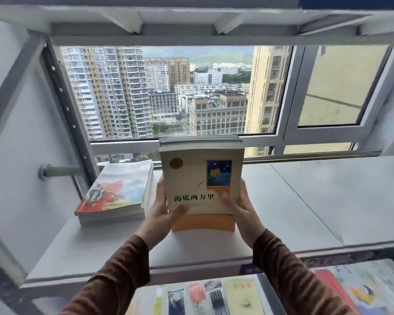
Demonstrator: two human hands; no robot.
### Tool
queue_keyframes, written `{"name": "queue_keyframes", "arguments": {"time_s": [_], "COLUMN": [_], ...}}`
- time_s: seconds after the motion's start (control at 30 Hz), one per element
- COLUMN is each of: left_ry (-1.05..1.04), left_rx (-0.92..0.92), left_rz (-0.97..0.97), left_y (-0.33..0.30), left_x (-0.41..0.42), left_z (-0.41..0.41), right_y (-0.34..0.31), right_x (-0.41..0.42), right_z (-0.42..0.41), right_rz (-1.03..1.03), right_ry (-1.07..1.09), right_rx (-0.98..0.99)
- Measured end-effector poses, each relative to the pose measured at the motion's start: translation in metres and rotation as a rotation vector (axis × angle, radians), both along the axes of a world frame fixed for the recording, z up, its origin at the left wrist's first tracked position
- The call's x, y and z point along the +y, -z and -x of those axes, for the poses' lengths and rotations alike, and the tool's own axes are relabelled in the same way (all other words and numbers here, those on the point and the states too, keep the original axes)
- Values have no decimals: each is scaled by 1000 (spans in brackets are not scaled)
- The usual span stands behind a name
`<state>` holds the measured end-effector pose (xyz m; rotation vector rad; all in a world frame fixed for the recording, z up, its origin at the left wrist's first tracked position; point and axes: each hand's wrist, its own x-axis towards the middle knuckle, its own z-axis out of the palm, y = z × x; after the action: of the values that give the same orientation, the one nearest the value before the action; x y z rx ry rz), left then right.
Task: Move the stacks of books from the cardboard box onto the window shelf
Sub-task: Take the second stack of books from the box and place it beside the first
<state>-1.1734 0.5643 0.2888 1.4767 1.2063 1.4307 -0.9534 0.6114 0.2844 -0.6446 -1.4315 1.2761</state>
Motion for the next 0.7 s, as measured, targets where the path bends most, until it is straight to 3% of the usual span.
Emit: {"name": "queue_keyframes", "arguments": {"time_s": [0.23,0.47,0.57,0.7], "left_ry": [112,51,47,85], "left_rx": [151,308,245,-4], "left_rz": [58,40,45,144], "left_y": [16,25,21,0], "left_x": [6,7,9,23], "left_z": [14,17,14,18], "right_y": [13,26,22,6], "right_x": [4,18,25,43], "right_z": [-3,-16,-16,-8], "right_rz": [-17,-45,11,160], "right_ry": [36,-14,-40,-46], "right_rx": [-190,-356,-248,-122]}}
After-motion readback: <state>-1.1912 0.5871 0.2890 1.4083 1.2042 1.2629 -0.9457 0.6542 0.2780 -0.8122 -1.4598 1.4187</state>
